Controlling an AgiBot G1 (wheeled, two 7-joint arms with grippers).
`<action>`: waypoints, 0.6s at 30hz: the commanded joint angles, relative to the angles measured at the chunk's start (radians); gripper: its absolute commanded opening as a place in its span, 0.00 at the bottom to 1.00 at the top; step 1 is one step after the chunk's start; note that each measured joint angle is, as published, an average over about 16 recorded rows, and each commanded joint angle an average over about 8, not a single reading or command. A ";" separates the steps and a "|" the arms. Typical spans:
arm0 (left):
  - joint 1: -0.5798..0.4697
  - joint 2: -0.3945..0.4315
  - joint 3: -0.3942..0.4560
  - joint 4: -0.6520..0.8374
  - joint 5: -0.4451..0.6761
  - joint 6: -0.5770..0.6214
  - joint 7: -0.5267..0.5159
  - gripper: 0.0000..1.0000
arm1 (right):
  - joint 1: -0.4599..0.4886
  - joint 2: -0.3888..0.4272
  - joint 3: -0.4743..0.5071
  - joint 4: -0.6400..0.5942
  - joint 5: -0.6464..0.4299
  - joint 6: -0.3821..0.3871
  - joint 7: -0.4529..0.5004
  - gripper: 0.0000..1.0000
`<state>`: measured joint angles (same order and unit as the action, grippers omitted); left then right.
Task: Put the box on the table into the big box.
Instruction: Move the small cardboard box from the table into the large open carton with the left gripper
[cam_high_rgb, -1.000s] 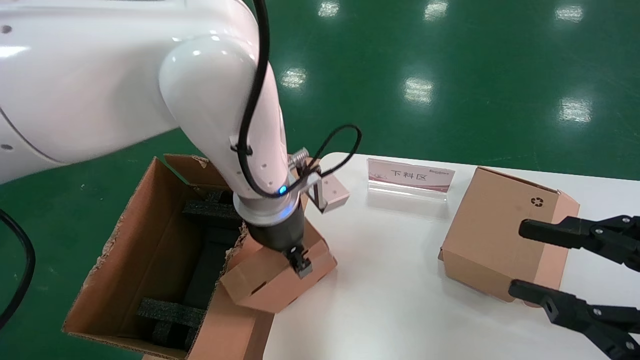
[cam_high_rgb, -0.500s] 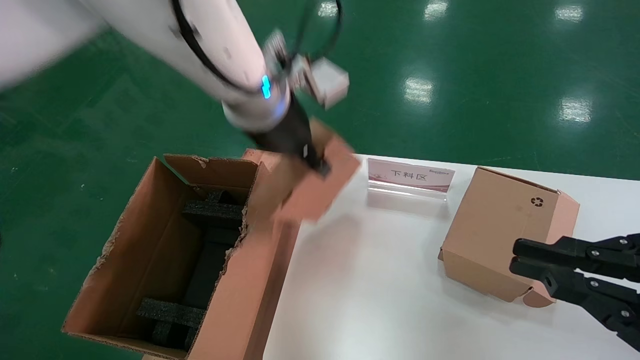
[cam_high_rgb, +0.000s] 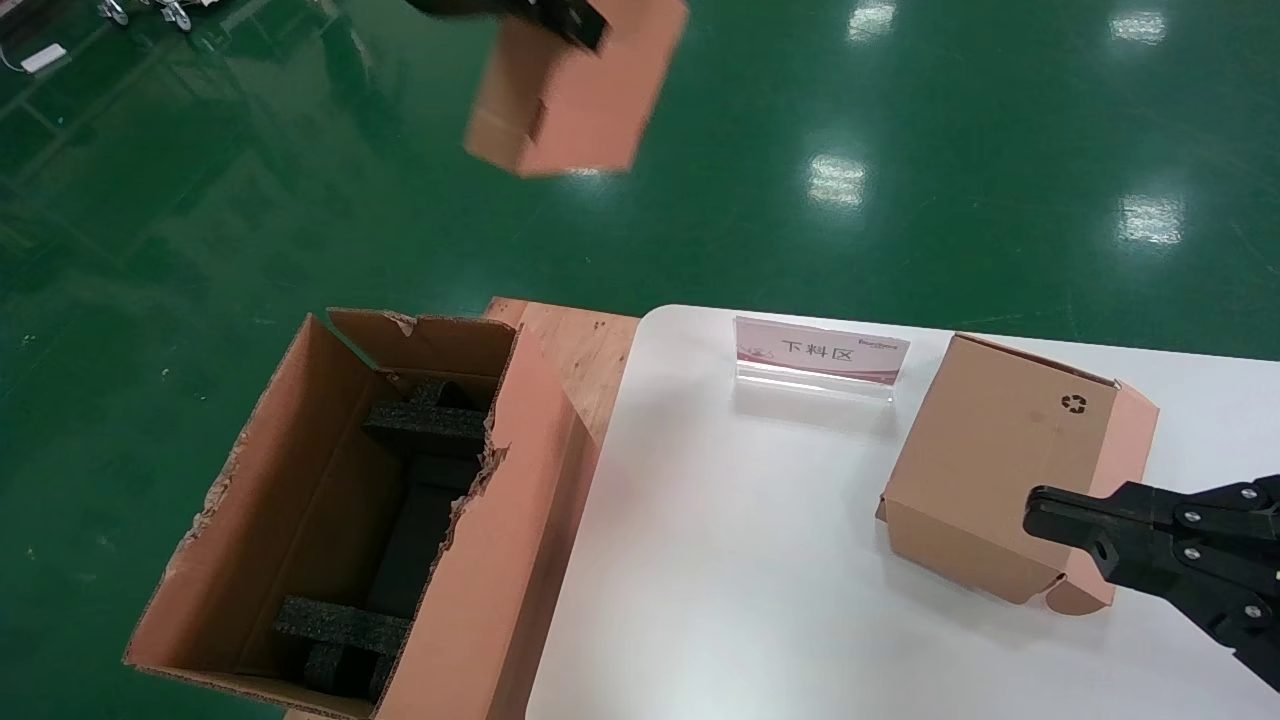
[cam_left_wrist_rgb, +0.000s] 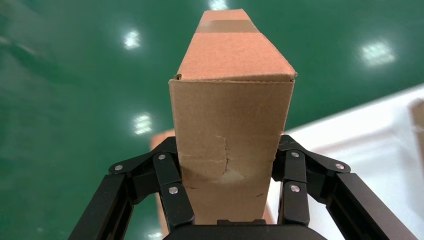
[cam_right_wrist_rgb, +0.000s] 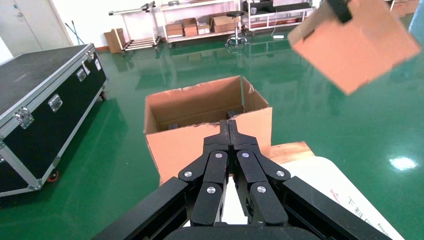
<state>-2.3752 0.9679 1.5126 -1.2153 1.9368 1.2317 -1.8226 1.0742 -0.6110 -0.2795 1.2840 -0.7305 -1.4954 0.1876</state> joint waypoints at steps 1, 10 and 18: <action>-0.015 -0.014 -0.008 0.016 0.027 -0.018 0.015 0.00 | 0.000 0.000 0.000 0.000 0.000 0.000 0.000 1.00; -0.076 -0.063 0.047 0.143 0.002 0.029 0.200 0.00 | 0.000 0.000 0.000 0.000 0.000 0.000 0.000 1.00; -0.158 -0.055 0.137 0.317 -0.102 0.191 0.345 0.00 | 0.000 0.000 0.000 0.000 0.000 0.000 0.000 1.00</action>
<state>-2.5303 0.9105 1.6498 -0.9013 1.8361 1.4197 -1.4928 1.0742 -0.6110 -0.2795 1.2841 -0.7305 -1.4954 0.1876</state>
